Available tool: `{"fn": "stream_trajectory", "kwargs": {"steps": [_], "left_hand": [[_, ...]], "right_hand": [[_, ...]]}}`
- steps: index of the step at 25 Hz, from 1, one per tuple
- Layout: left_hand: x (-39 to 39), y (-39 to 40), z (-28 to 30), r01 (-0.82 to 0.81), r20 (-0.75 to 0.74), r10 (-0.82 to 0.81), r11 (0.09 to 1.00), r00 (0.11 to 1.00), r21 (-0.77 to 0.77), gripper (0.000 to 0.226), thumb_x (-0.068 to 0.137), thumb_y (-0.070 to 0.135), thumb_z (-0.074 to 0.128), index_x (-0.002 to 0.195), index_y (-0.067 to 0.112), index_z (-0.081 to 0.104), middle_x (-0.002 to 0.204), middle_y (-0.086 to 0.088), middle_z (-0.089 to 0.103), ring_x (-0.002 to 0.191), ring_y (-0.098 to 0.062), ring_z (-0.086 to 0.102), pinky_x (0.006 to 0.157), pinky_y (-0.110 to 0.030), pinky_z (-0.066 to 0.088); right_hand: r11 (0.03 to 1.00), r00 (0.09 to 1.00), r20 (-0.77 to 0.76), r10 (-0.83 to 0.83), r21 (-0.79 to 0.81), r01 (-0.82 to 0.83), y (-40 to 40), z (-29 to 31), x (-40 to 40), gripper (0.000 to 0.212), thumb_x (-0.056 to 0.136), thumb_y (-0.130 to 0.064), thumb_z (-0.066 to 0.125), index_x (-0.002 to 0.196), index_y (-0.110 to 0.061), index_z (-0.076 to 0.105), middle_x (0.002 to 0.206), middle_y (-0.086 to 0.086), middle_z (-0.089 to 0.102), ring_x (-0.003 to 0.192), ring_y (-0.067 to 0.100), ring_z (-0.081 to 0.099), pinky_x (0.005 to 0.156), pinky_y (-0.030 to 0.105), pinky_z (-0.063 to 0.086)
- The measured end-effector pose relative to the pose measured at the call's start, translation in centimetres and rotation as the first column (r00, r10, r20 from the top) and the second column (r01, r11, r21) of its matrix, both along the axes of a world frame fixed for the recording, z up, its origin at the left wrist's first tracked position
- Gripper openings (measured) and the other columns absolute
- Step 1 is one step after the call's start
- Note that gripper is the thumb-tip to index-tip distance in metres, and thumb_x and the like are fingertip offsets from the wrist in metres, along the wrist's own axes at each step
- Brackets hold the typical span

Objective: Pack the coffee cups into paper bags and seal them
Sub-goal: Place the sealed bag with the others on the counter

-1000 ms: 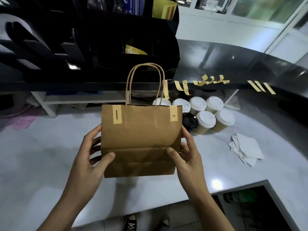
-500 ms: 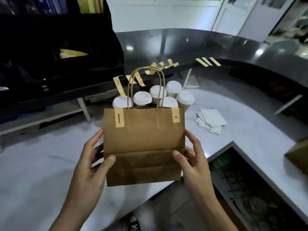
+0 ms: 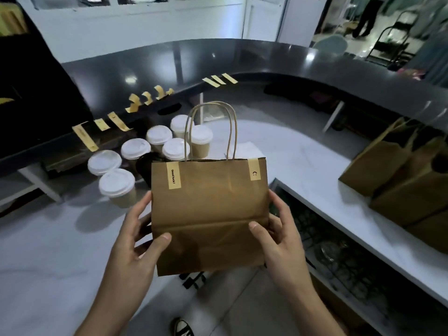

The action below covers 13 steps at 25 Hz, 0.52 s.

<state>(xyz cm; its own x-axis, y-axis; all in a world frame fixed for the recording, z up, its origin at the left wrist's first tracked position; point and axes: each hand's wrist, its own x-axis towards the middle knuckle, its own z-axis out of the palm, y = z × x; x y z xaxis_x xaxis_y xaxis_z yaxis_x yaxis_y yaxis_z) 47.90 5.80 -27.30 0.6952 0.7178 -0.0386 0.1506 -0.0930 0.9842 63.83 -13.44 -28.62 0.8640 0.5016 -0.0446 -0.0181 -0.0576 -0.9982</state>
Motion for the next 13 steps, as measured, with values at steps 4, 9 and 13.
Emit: {"fn": "stream_trajectory", "kwargs": {"steps": [4,9,13], "left_hand": [[2.8,-5.2,0.7,0.094,-0.024,-0.093,0.995,0.995,0.021,0.073,0.093,0.012,0.065,0.134,0.067,0.042,0.123,0.035,0.061,0.116,0.013,0.055,0.088,-0.028,0.047],[6.3,-13.3,0.9,0.255,-0.042,-0.255,0.967,0.966,-0.013,0.074,0.092,0.012,0.066,0.135,0.067,0.041,0.13,0.025,0.06,0.113,0.011,0.058,0.09,-0.028,0.048],[8.7,-19.7,0.5,0.375,-0.037,-0.376,0.927,0.926,-0.027,0.077,0.092,0.009,0.066,0.136,0.066,0.041,0.135,0.02,0.06,0.114,0.007,0.06,0.092,-0.03,0.048]], "right_hand": [[0.993,0.994,-0.015,-0.112,0.023,0.112,-6.6,-0.2,0.9,0.064,0.097,-0.016,0.067,0.137,-0.061,0.046,0.118,-0.008,0.073,0.112,0.005,0.067,0.082,0.012,0.053],[0.954,0.954,-0.046,-0.295,0.033,0.297,-16.0,-0.8,1.7,0.06,0.092,-0.026,0.072,0.133,-0.063,0.049,0.12,-0.011,0.071,0.112,0.006,0.067,0.081,0.016,0.055],[0.914,0.914,-0.026,-0.404,0.012,0.405,-23.3,-1.4,2.1,0.063,0.097,-0.017,0.069,0.136,-0.061,0.047,0.122,-0.013,0.07,0.116,0.007,0.065,0.088,0.027,0.056]]}}
